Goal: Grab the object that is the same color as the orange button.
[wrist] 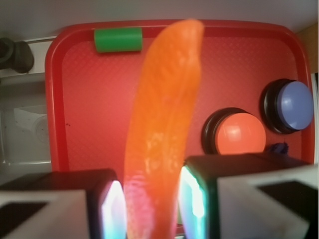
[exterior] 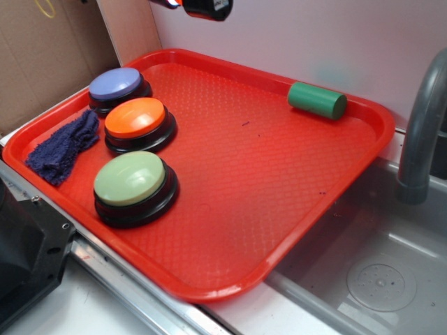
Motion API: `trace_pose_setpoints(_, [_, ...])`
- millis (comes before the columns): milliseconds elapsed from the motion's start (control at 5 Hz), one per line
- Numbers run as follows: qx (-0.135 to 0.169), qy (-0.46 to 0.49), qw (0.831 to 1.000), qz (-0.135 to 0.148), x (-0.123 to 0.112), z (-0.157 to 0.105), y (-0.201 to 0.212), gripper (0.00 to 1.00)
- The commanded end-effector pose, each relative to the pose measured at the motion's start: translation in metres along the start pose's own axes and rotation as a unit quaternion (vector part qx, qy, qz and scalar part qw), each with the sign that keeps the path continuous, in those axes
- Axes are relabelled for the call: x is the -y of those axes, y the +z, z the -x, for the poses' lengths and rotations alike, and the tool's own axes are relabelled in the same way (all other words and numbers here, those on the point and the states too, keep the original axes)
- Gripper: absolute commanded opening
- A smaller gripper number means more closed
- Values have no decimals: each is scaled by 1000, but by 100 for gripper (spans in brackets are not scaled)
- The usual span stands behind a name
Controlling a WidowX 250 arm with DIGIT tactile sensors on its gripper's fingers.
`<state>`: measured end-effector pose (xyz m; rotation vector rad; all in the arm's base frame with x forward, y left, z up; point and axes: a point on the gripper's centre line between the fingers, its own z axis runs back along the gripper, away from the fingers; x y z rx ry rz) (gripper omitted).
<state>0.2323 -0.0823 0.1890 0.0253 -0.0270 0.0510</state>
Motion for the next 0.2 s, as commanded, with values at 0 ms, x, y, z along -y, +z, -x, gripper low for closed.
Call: trace_pose_setpoints(0, [23,15,1000,6,-14,-4,6,0])
